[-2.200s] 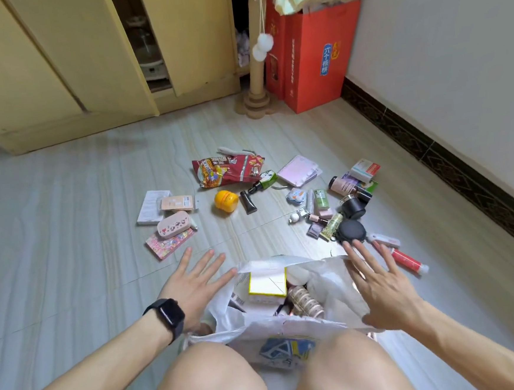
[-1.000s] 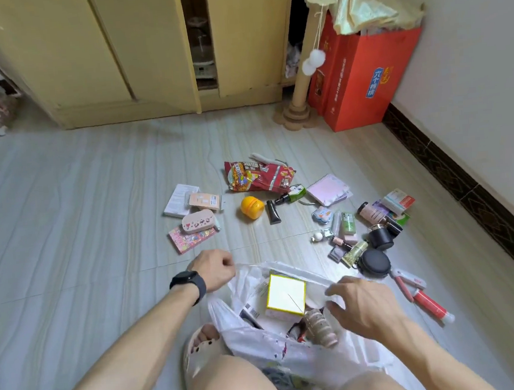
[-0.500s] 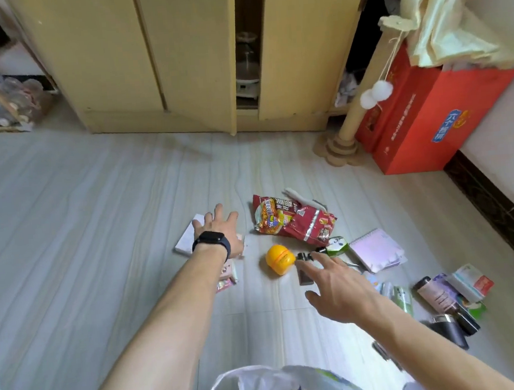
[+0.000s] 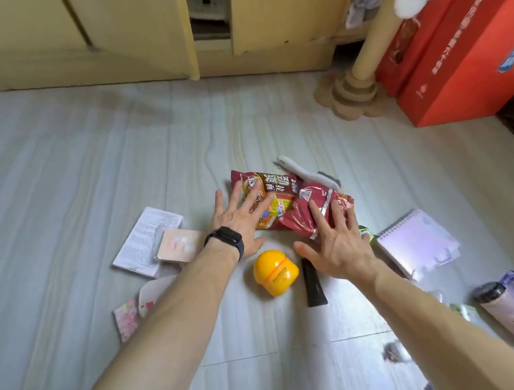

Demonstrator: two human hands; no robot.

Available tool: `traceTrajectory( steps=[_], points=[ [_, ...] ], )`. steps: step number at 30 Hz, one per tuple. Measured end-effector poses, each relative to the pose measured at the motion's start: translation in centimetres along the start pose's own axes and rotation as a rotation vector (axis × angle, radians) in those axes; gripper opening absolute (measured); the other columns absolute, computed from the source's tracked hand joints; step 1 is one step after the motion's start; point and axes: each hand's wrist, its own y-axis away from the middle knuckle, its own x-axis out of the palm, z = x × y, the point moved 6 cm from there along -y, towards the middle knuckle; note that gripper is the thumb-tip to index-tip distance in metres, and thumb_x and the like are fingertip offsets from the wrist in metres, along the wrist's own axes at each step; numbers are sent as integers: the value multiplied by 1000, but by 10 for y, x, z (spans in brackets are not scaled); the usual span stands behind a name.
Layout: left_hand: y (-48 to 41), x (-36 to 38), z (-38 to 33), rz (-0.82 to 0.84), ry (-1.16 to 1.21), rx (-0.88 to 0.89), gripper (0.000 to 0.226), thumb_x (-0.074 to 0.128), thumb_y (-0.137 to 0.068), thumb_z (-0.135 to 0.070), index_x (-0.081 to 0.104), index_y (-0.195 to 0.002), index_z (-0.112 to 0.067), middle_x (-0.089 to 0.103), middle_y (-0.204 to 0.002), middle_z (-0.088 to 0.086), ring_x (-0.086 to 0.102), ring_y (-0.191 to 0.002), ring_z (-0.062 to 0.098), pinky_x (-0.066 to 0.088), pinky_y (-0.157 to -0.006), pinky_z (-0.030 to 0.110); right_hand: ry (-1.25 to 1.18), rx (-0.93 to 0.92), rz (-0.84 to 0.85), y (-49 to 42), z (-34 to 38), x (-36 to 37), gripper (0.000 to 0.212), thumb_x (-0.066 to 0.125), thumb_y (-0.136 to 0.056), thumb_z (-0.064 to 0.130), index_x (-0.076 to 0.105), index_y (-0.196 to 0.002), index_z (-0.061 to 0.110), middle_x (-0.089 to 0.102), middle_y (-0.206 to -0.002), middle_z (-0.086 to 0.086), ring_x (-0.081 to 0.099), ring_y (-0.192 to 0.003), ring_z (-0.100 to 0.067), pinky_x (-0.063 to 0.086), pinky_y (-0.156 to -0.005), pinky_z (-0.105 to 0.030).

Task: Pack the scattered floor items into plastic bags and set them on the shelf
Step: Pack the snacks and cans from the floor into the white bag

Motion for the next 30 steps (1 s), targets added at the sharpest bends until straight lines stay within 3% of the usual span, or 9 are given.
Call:
traceTrajectory(
  steps=[3, 5, 8, 12, 18, 20, 23, 26, 30],
  points=[
    [-9, 5, -13, 5, 147, 14, 94, 52, -86, -62, -15, -149, -46, 8, -163, -2, 0, -150, 25, 10, -116, 58, 61, -7, -114, 13, -6, 11, 71, 52, -90, 59, 23, -151, 38, 32, -153, -10, 37, -137, -37, 38, -103, -60],
    [-6, 4, -18, -39, 161, 0, 92, 56, -87, -57, -7, -153, -41, 28, -155, 1, 15, -146, 27, 26, -112, 51, 68, -43, -167, 24, -10, 10, 53, 70, -83, 36, 47, -129, 25, 57, -118, -11, 61, -102, -39, 52, -79, -52],
    [6, 1, -28, -57, 55, 16, 77, 51, -96, -44, 3, -155, -31, 41, -141, 6, 35, -131, 28, 40, -98, 40, 86, -115, -186, 40, -18, -1, 49, 73, -73, 12, 42, -109, 22, 57, -91, -8, 61, -72, -36, 39, -51, -35],
    [21, -7, -30, 6, -45, -7, 59, 42, -99, -18, 17, -153, -20, 42, -139, 12, 42, -126, 32, 46, -91, 43, -303, 16, -358, 62, -41, -52, 5, 46, -98, 17, 48, -103, 18, 58, -93, -3, 56, -78, -34, 41, -61, -37],
    [81, -99, 10, -131, 207, -134, 37, 41, -98, -35, 46, -129, -16, 62, -118, 13, 62, -104, 37, 49, -81, 43, -632, 51, -439, 171, -64, -122, 10, 46, -103, 25, 49, -93, 24, 64, -73, -3, 55, -53, -16, 44, -53, -29],
    [114, -139, 17, -222, 270, -131, 35, 43, -96, -32, 50, -126, -16, 64, -114, 14, 62, -99, 38, 49, -79, 43, -751, 83, -430, 226, -71, -137, 7, 49, -102, 31, 51, -95, 28, 69, -82, 2, 64, -64, -17, 56, -63, -39],
    [177, -198, 9, -299, 310, -64, 32, 45, -96, -31, 54, -125, -19, 66, -114, 14, 62, -99, 38, 47, -76, 40, -986, 162, -425, 320, -73, -155, 9, 51, -100, 31, 59, -95, 30, 69, -89, -4, 69, -79, -27, 60, -71, -52],
    [244, -242, -15, -348, 371, 26, 34, 48, -96, -34, 57, -127, -26, 68, -109, 12, 61, -97, 36, 42, -71, 35, -1241, 192, -315, 399, -71, -155, 14, 50, -101, 24, 60, -101, 14, 65, -98, -21, 70, -81, -35, 60, -72, -57],
    [326, -271, -70, -329, 408, 226, 42, 39, -84, -46, 61, -116, -30, 70, -95, 4, 63, -90, 32, 43, -67, 31, -1238, 236, -170, 480, -75, -138, 19, 54, -99, 21, 59, -101, 2, 63, -96, -25, 66, -74, -20, 61, -63, -47]
  ],
)
